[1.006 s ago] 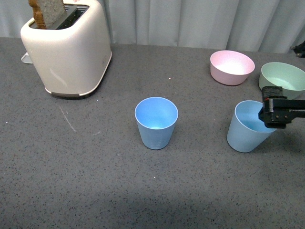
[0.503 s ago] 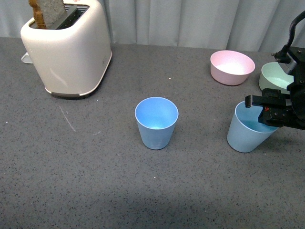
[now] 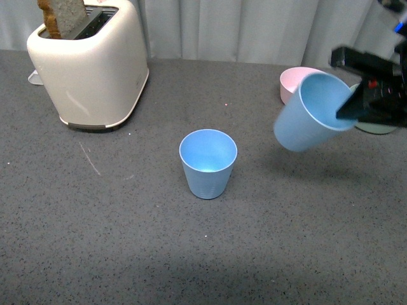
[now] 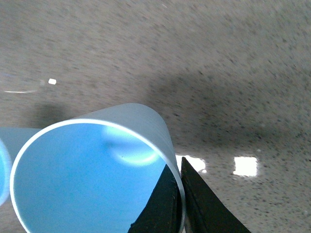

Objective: Stack blue cups with both arms

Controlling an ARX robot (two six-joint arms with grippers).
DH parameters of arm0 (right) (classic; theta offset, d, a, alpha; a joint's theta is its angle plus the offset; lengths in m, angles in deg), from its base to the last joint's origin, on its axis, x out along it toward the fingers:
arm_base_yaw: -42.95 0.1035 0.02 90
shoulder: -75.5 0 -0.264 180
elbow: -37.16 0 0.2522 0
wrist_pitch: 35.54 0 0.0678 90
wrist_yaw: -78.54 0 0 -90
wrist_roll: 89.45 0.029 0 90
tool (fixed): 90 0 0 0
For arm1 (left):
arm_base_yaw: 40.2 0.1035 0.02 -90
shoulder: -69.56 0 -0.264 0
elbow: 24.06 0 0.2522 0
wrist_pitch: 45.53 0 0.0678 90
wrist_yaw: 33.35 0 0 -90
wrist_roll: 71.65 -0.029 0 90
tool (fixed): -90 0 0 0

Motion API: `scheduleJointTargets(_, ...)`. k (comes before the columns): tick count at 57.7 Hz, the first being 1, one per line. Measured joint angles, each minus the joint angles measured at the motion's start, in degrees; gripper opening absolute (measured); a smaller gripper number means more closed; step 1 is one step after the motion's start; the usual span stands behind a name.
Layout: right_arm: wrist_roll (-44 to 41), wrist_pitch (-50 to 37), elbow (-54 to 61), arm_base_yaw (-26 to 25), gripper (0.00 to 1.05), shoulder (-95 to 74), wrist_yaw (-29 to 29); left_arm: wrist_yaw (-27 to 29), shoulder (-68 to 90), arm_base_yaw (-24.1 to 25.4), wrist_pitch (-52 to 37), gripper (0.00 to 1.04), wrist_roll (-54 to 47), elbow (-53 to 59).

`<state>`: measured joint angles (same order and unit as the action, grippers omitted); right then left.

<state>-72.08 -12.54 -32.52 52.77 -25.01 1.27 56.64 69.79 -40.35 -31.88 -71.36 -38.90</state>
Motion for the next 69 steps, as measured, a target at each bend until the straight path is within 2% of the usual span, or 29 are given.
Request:
scheduleJointTargets(5,1.4,1.2,-1.7,2.3,0.01,1.2,2.3,0.0,0.0,0.0,0.0,0.98,0.0,0.0)
scheduleJointTargets(9,3.3,3.2,-3.6,6.0,0.01,1.0,4.6,0.0,0.0,0.0,0.0,0.98,0.0,0.0)
scheduleJointTargets(18,4.5,4.2,-5.9,11.5,0.01,-1.5,3.4,0.0,0.0,0.0,0.0,0.98,0.0,0.0)
scheduleJointTargets(25,4.6,4.8,-7.1,13.2,0.01,-3.6,1.3,0.0,0.0,0.0,0.0,0.98,0.0,0.0)
scheduleJointTargets(37,6.0,4.3,-7.4,13.6,0.01,-4.3,1.4,0.0,0.0,0.0,0.0,0.98,0.0,0.0)
scheduleJointTargets(39,6.0,4.3,-7.4,13.6,0.05,-4.4,1.4,0.0,0.0,0.0,0.0,0.98,0.0,0.0)
scheduleJointTargets(45,6.0,3.7,-7.3,13.6,0.27,-4.5,1.5,0.0,0.0,0.0,0.0,0.98,0.0,0.0)
scheduleJointTargets(49,5.8,2.8,-7.2,13.5,0.37,-4.4,0.9,0.0,0.0,0.0,0.0,0.98,0.0,0.0)
scheduleJointTargets(60,2.6,-1.7,-4.5,13.3,0.67,-1.7,-4.6,0.0,0.0,0.0,0.0,0.98,0.0,0.0)
scheduleJointTargets(69,1.2,-2.1,-4.4,13.1,0.92,-0.4,-5.1,0.0,0.0,0.0,0.0,0.98,0.0,0.0)
